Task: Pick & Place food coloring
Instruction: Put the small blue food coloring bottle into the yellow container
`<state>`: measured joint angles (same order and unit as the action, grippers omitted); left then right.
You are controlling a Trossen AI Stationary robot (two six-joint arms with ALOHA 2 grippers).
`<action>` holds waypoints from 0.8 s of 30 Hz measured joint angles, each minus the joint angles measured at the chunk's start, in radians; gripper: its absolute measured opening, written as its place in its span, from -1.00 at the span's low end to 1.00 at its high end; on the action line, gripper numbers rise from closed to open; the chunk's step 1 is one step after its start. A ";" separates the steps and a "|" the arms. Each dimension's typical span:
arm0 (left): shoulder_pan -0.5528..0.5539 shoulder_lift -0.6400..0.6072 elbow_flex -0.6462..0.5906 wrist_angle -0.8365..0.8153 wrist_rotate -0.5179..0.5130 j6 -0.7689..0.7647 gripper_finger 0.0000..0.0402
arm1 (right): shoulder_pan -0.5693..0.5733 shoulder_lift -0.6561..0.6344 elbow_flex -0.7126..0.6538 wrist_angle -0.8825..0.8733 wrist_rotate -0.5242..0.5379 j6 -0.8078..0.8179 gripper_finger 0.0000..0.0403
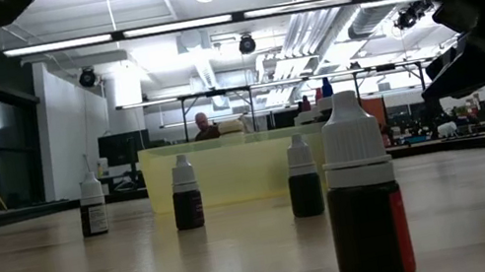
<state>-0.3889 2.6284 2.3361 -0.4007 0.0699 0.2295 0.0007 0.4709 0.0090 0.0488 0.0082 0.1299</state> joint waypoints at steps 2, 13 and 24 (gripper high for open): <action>0.003 0.003 -0.002 -0.001 0.005 0.000 -0.05 | 0.000 0.000 0.000 0.000 0.000 0.000 -1.00; 0.003 0.000 -0.001 0.001 0.008 -0.002 -0.19 | 0.000 0.000 0.000 0.000 0.000 0.000 -1.00; 0.003 0.006 -0.001 0.011 0.010 -0.003 -0.57 | 0.000 0.000 0.000 -0.001 0.000 0.000 -1.00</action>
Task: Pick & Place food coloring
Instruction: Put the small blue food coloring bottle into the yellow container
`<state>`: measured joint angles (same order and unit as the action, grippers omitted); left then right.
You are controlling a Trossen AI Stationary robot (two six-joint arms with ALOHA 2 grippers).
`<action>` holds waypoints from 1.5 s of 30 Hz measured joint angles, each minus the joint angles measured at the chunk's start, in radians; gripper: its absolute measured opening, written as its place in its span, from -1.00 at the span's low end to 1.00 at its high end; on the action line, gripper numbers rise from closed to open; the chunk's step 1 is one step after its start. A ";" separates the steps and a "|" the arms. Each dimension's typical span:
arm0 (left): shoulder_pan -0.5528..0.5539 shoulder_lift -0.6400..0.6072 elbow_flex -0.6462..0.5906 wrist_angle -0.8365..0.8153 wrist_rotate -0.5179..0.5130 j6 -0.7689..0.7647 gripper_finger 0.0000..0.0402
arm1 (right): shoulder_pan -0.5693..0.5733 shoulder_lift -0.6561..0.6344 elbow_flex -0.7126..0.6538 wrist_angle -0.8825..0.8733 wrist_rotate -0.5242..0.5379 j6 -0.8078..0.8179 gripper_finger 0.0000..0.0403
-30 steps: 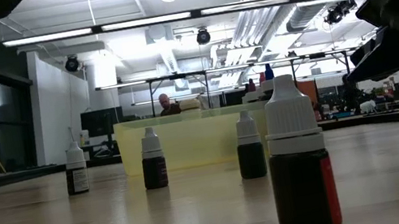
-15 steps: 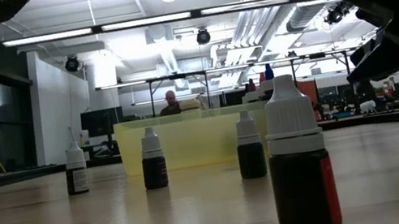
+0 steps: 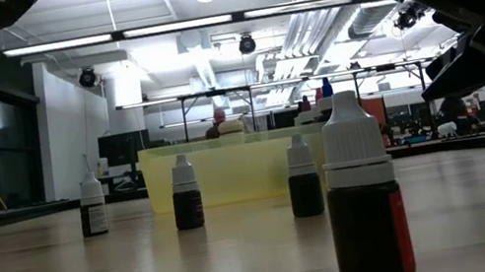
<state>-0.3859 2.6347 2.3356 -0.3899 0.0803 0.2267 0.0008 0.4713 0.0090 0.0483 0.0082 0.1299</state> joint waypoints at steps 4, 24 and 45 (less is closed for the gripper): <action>0.000 0.000 0.000 0.000 0.000 -0.002 -0.58 | 0.000 0.000 0.000 0.000 0.000 0.000 -1.00; 0.002 0.000 0.001 0.003 0.000 -0.038 -0.83 | 0.000 0.000 0.000 0.000 0.000 0.000 -1.00; 0.035 -0.175 0.020 -0.083 0.000 -0.173 -0.84 | 0.000 0.000 0.000 0.001 0.000 0.000 -1.00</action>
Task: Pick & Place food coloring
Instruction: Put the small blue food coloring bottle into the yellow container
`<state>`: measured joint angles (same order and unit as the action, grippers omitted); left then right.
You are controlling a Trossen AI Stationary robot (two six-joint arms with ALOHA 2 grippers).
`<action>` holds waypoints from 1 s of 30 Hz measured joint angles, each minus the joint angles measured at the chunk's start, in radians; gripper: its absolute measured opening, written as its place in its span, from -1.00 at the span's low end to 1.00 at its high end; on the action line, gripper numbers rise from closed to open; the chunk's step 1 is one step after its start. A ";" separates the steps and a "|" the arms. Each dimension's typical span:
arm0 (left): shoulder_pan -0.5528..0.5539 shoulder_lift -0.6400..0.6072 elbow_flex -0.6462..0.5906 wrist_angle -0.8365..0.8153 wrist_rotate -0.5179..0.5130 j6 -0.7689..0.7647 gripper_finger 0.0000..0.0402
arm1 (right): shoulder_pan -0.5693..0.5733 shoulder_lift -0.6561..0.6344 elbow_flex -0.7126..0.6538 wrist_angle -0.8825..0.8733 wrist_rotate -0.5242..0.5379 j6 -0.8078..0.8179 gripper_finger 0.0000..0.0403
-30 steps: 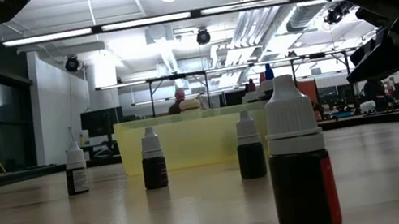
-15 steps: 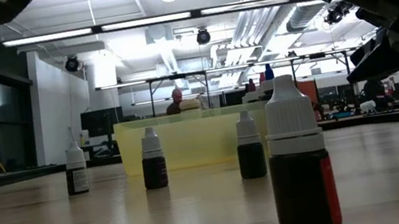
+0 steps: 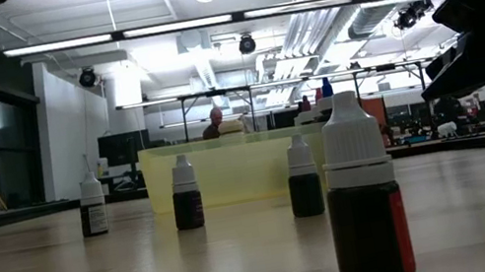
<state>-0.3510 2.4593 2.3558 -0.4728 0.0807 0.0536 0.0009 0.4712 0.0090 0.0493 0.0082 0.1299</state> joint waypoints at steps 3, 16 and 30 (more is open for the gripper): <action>0.005 -0.049 0.000 -0.037 -0.006 -0.014 -0.84 | 0.000 0.000 0.000 0.001 0.000 0.000 -1.00; 0.044 -0.212 0.000 -0.411 0.126 -0.075 -0.84 | 0.000 0.000 0.000 0.000 0.000 0.000 -1.00; 0.108 -0.328 -0.018 -0.712 0.091 0.124 -0.84 | 0.000 0.000 0.000 -0.003 0.000 0.000 -1.00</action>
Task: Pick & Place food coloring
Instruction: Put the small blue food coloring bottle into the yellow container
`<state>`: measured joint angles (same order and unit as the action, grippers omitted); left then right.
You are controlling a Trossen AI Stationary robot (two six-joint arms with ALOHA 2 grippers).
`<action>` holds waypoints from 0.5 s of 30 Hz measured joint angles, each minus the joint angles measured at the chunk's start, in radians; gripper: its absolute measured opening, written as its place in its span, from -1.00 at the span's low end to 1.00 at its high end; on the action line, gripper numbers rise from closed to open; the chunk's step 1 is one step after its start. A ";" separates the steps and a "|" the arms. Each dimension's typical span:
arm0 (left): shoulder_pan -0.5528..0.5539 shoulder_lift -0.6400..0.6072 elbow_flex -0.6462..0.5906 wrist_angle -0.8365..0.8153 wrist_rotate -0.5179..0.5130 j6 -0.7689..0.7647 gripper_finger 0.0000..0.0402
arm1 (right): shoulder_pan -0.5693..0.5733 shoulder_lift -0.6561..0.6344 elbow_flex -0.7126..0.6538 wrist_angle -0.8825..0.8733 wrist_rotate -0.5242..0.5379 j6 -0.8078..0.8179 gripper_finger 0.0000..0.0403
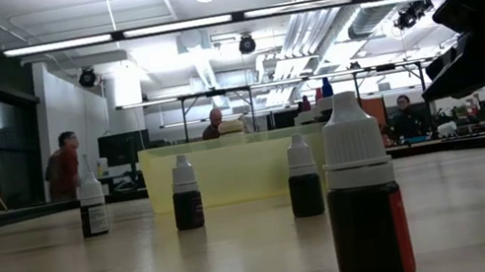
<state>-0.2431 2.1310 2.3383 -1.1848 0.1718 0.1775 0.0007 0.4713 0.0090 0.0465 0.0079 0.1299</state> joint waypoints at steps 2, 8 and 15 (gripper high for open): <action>0.004 -0.040 -0.030 -0.034 -0.031 0.009 -0.84 | 0.000 0.000 0.000 0.002 0.000 0.000 -1.00; 0.029 -0.186 -0.258 0.043 -0.058 0.037 -0.84 | 0.000 -0.001 0.000 -0.002 0.000 0.000 -1.00; 0.073 -0.484 -0.790 0.418 -0.044 0.036 -0.84 | 0.000 0.000 0.000 0.003 0.000 0.000 -1.00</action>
<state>-0.1703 1.6469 1.5485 -0.7667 0.1277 0.2131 0.0006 0.4713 0.0090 0.0494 0.0082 0.1299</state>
